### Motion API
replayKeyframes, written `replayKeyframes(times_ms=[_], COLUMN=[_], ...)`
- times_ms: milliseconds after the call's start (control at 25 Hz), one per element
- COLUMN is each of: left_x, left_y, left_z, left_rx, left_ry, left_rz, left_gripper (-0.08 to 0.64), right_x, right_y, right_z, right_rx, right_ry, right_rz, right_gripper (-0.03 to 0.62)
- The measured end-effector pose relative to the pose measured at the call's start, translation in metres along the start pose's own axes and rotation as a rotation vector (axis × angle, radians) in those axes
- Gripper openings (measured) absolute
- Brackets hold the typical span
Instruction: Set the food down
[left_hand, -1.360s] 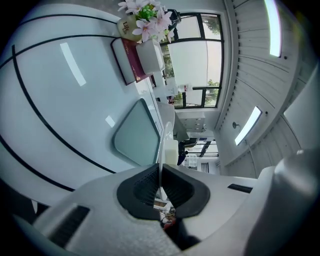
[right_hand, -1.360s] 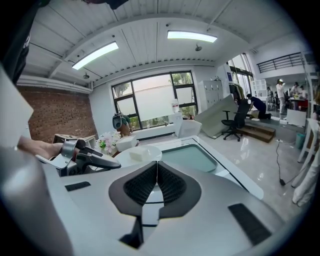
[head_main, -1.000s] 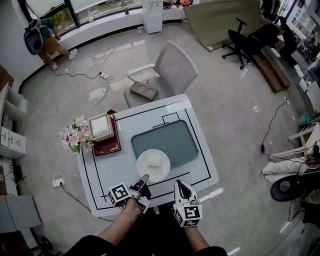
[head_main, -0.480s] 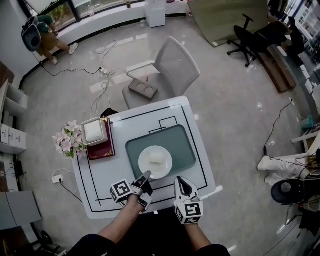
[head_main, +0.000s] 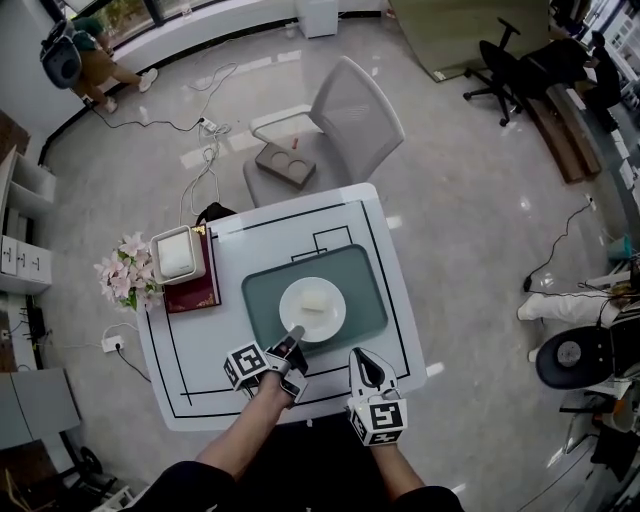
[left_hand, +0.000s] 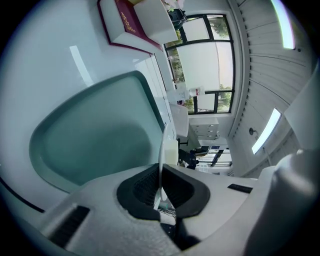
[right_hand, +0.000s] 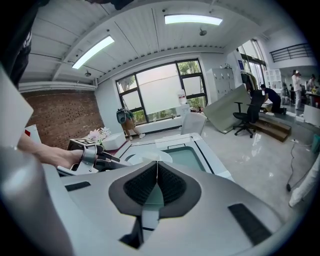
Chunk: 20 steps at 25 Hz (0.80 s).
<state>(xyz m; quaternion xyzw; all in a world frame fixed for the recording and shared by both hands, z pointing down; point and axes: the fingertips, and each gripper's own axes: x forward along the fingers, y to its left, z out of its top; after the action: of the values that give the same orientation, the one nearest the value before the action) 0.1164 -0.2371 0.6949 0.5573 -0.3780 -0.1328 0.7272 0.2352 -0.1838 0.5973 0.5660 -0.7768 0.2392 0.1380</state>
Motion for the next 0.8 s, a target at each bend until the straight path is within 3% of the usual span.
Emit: replayKeyframes(times_ms=[800], left_x=[0.033], left_y=[0.023], left_z=[-0.002], left_rx=[0.083], left_ry=[-0.003], left_rz=[0.139], left_gripper=[0.012], right_x=[-0.003], right_y=[-0.016], right_z=[-0.007], right_rx=[0.016], right_ry=[0.014], right_rz=[0.031], right_gripper=[0.009])
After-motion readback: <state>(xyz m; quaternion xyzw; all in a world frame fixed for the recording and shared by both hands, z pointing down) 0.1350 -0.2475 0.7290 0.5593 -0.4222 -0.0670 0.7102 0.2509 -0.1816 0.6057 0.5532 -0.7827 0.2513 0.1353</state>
